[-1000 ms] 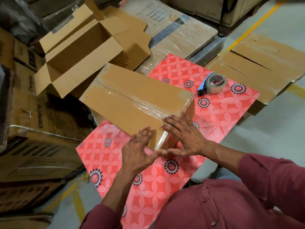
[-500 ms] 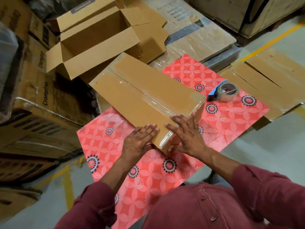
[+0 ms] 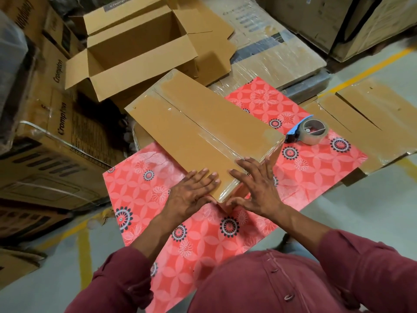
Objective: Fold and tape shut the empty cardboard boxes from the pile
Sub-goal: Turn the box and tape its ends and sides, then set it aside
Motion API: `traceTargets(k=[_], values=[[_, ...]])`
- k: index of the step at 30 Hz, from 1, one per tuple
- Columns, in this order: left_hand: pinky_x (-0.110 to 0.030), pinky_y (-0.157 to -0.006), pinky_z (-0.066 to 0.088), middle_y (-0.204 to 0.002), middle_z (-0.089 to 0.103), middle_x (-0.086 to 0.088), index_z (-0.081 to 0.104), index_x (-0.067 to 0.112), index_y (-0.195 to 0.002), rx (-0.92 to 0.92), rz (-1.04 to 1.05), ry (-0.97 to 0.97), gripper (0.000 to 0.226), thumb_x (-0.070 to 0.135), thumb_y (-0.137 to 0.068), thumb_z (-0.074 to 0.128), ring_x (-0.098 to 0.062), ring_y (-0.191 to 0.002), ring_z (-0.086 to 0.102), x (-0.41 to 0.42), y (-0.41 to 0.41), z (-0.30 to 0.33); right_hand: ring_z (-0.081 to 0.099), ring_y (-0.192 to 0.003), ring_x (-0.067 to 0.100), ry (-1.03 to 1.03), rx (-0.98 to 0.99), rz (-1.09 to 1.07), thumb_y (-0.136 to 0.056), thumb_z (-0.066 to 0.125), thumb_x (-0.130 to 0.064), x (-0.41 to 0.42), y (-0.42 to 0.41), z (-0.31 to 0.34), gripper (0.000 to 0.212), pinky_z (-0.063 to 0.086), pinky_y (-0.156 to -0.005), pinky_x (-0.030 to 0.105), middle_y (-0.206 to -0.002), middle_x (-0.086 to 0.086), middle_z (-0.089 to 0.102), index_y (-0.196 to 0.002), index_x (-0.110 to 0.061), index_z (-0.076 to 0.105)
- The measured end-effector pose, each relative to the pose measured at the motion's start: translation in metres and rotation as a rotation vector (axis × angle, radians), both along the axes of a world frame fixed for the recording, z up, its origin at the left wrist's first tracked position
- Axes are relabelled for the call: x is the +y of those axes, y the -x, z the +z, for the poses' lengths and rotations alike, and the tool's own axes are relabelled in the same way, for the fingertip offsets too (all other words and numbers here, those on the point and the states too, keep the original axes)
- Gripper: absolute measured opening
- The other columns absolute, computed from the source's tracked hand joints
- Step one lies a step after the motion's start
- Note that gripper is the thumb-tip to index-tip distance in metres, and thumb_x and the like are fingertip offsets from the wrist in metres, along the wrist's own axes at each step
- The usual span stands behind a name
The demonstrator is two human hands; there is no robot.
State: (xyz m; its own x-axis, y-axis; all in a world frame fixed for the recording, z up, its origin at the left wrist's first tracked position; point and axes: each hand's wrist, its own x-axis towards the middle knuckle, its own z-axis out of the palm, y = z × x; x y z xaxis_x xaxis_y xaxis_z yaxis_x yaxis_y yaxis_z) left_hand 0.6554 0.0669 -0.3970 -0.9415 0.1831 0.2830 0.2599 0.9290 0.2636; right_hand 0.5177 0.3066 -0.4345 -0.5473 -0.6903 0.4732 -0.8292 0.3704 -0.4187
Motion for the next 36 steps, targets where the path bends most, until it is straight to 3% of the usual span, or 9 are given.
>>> traceTargets(k=[6, 11, 16, 21, 25, 27, 29, 32, 36], values=[[-0.041, -0.127, 0.025, -0.157, 0.051, 0.002, 0.058, 0.022, -0.147, -0.003, -0.009, -0.105, 0.079, 0.076, -0.089, 0.056, -0.020, -0.152, 0.038, 0.002, -0.001, 0.001, 0.035, -0.151, 0.029, -0.010, 0.038, 0.005, -0.067, 0.075, -0.084, 0.004, 0.002, 0.004, 0.098, 0.012, -0.119, 0.071, -0.157, 0.005, 0.046, -0.145, -0.026, 0.060], [-0.039, -0.127, 0.023, -0.150, 0.058, 0.000, 0.066, 0.019, -0.140, 0.069, 0.078, -0.230, 0.061, 0.059, -0.094, 0.063, -0.019, -0.151, 0.041, 0.016, -0.001, -0.009, 0.038, -0.149, 0.030, 0.006, 0.051, -0.014, -0.080, 0.065, -0.080, 0.002, -0.001, 0.003, 0.083, 0.011, -0.121, 0.068, -0.155, 0.007, 0.048, -0.143, -0.027, 0.059], [-0.039, -0.129, 0.017, -0.150, 0.057, 0.004, 0.063, 0.021, -0.141, -0.011, 0.029, -0.322, 0.047, 0.043, -0.099, 0.063, -0.021, -0.152, 0.038, 0.008, -0.002, -0.007, 0.034, -0.151, 0.030, -0.167, 0.184, -0.029, -0.078, 0.081, -0.021, 0.006, 0.003, 0.001, 0.080, 0.014, -0.120, 0.068, -0.160, 0.006, 0.042, -0.151, -0.029, 0.049], [-0.037, -0.128, 0.022, -0.144, 0.062, 0.007, 0.069, 0.017, -0.135, -0.035, 0.033, -0.408, 0.038, 0.037, -0.104, 0.060, -0.017, -0.149, 0.043, 0.000, -0.002, -0.003, 0.027, -0.155, 0.029, -0.283, 0.200, 0.004, -0.081, 0.071, -0.018, 0.013, 0.003, 0.014, 0.082, 0.013, -0.121, 0.068, -0.166, 0.004, 0.033, -0.156, -0.030, 0.042], [-0.036, -0.109, 0.048, -0.121, 0.073, 0.008, 0.077, 0.015, -0.123, 0.019, 0.286, -0.574, 0.028, 0.021, -0.099, 0.065, 0.012, -0.122, 0.059, 0.009, 0.002, 0.010, 0.015, -0.158, 0.027, -0.363, 0.052, 0.028, -0.081, 0.062, -0.011, 0.020, 0.000, 0.028, 0.085, 0.018, -0.120, 0.067, -0.169, -0.002, 0.027, -0.157, -0.034, 0.035], [-0.033, -0.088, 0.059, -0.105, 0.080, 0.005, 0.078, 0.024, -0.121, 0.060, 0.473, -0.675, 0.028, 0.034, -0.100, 0.063, 0.005, -0.097, 0.071, 0.020, 0.006, 0.022, 0.028, -0.153, 0.031, -0.287, 0.010, 0.033, -0.078, 0.056, -0.008, 0.019, 0.002, 0.042, 0.075, 0.027, -0.116, 0.066, -0.159, -0.006, 0.044, -0.149, -0.032, 0.048], [-0.019, -0.079, 0.057, -0.104, 0.079, 0.008, 0.078, 0.024, -0.121, 0.115, 0.611, -0.802, 0.026, 0.036, -0.103, 0.063, 0.006, -0.091, 0.072, 0.032, 0.015, 0.036, 0.043, -0.142, 0.034, -0.183, -0.014, 0.038, -0.080, 0.050, -0.016, 0.013, 0.015, 0.059, 0.059, 0.035, -0.110, 0.060, -0.141, -0.007, 0.061, -0.137, -0.029, 0.061], [-0.008, -0.079, 0.049, -0.115, 0.074, 0.012, 0.076, 0.022, -0.121, 0.232, 0.823, -0.987, 0.022, 0.029, -0.102, 0.066, 0.010, -0.088, 0.067, 0.033, 0.034, 0.053, 0.056, -0.129, 0.033, -0.103, -0.102, 0.011, -0.085, 0.056, -0.030, -0.009, 0.048, 0.085, 0.041, 0.044, -0.105, 0.055, -0.121, -0.008, 0.072, -0.123, -0.028, 0.070], [-0.028, -0.093, 0.051, -0.126, 0.064, 0.021, 0.064, 0.034, -0.133, 0.289, 1.027, -1.154, 0.034, 0.039, -0.099, 0.070, 0.010, -0.097, 0.061, 0.015, 0.062, 0.061, 0.059, -0.119, 0.032, -0.132, -0.317, -0.037, -0.078, 0.061, -0.033, -0.050, 0.101, 0.121, 0.047, 0.047, -0.105, 0.045, -0.117, 0.002, 0.074, -0.122, -0.022, 0.073]])
